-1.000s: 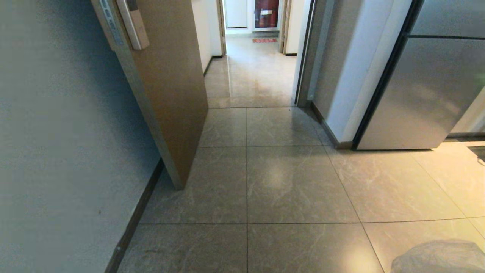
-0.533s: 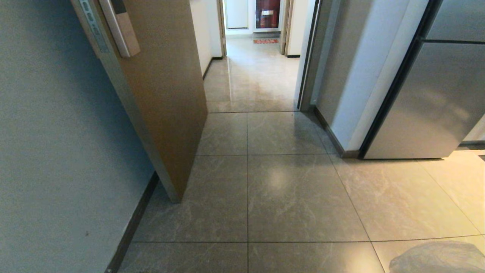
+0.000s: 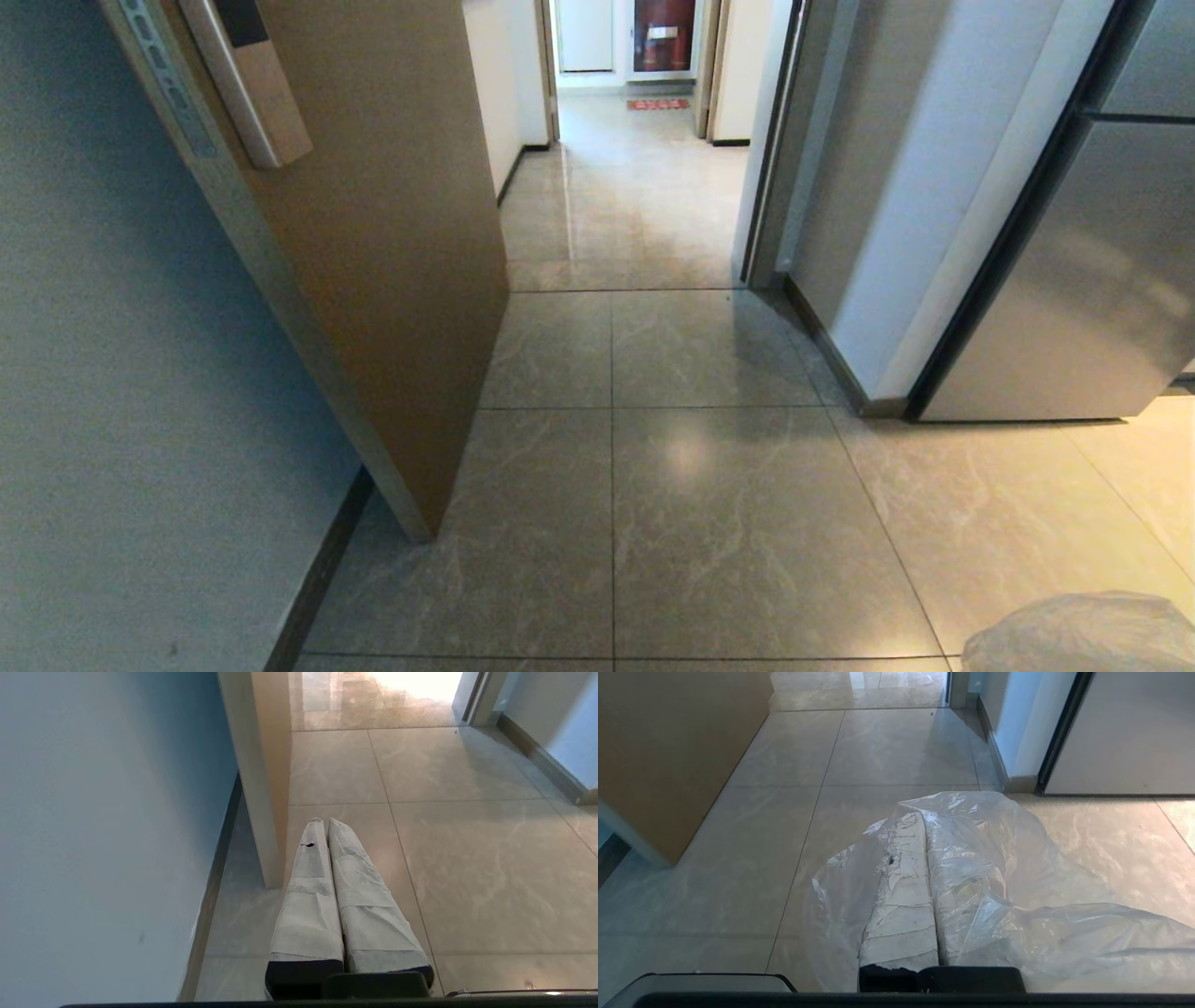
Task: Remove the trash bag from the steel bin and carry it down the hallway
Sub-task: Put the trash bag at the door
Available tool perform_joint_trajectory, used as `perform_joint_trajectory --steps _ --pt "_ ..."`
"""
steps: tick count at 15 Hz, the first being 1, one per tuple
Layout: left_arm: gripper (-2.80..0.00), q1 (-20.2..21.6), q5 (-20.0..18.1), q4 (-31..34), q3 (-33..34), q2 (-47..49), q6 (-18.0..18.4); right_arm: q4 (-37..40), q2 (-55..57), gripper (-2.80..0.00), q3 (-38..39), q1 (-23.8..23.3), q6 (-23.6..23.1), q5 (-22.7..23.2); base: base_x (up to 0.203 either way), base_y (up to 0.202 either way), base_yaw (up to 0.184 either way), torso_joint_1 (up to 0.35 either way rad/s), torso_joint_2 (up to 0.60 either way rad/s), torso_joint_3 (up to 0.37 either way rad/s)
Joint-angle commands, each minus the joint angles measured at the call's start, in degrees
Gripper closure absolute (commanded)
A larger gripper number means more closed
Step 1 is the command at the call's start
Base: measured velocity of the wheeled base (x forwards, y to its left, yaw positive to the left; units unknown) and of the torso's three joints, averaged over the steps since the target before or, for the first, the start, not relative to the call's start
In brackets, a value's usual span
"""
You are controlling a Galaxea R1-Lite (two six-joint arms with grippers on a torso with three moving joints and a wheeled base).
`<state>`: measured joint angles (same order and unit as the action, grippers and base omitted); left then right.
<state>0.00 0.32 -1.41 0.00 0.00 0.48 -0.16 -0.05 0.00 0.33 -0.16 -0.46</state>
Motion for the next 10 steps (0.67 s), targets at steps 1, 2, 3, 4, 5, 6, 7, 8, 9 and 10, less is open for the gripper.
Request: perform_joint_trajectory --steps 1,2,3,4,5,6,7,8,9,10 --pt "0.00 0.00 0.03 0.00 0.62 0.00 -0.03 -0.02 0.05 0.00 0.00 0.02 -0.02 0.02 0.189 0.000 0.001 0.002 0.00 0.006" --pt "0.00 0.00 0.03 0.00 0.62 0.00 -0.04 -0.02 0.05 0.00 0.00 0.02 -0.02 0.02 0.196 0.000 0.001 0.006 0.01 0.001" --pt "0.00 0.00 0.03 0.00 0.62 0.00 0.05 -0.02 0.05 0.00 0.00 0.02 -0.02 0.02 0.191 0.000 0.001 0.006 0.00 -0.002" --pt "0.00 0.00 0.03 0.00 0.62 0.00 0.05 -0.02 0.05 0.00 0.00 0.02 -0.02 0.02 0.193 0.000 0.000 -0.001 0.00 0.006" --pt "0.00 0.00 0.03 -0.06 0.62 0.00 0.05 -0.02 0.05 0.00 0.00 -0.01 -0.02 0.02 0.191 0.000 0.002 0.002 0.00 -0.001" --pt "0.00 0.00 0.03 0.00 0.62 0.00 0.05 -0.02 0.05 0.00 0.00 0.02 -0.02 0.02 0.192 0.000 0.000 0.002 0.00 0.001" --pt "0.00 0.00 0.03 0.00 0.62 0.00 0.05 -0.02 0.05 0.00 0.00 -0.07 -0.02 0.02 0.194 0.000 0.000 0.004 0.00 0.002" --pt "0.00 0.00 0.03 0.00 0.62 0.00 0.05 -0.02 0.05 0.00 0.00 0.02 -0.02 0.02 0.193 0.000 -0.003 0.002 0.00 0.005" --pt "0.00 0.00 0.03 -0.08 0.62 0.00 -0.04 -0.02 0.05 0.00 0.00 -0.04 -0.02 0.02 0.188 0.000 -0.001 0.002 0.01 0.002" --pt "0.00 0.00 0.03 -0.08 0.62 0.00 -0.04 -0.02 0.05 0.00 0.00 0.02 -0.02 0.02 0.194 0.000 0.001 0.001 0.00 0.006"
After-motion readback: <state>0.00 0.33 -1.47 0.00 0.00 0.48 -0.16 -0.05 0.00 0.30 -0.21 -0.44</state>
